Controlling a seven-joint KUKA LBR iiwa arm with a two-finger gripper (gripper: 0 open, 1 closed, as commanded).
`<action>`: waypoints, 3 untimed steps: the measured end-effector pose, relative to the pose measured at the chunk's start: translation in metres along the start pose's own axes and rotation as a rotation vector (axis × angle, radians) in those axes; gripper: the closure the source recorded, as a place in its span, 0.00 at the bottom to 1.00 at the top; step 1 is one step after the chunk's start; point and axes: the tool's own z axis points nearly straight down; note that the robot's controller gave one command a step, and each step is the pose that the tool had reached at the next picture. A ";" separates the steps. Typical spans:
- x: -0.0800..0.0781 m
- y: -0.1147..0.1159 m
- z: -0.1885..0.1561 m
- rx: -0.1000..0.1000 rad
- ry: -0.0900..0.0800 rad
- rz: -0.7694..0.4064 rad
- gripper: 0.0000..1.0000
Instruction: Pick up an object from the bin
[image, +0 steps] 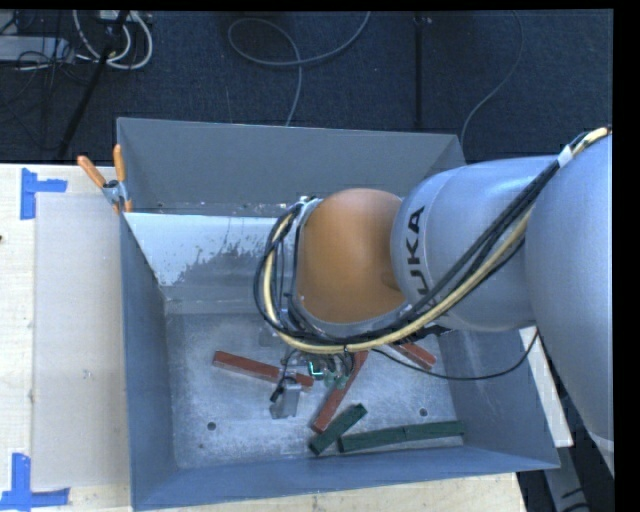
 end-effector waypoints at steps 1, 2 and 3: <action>-0.034 0.002 0.077 0.000 -0.003 0.165 0.00; -0.034 0.002 0.077 -0.002 -0.008 0.167 0.00; -0.034 0.001 0.077 -0.002 -0.008 0.172 0.00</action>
Offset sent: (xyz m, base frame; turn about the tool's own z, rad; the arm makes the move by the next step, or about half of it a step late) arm 0.0339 0.0032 -0.0739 0.1639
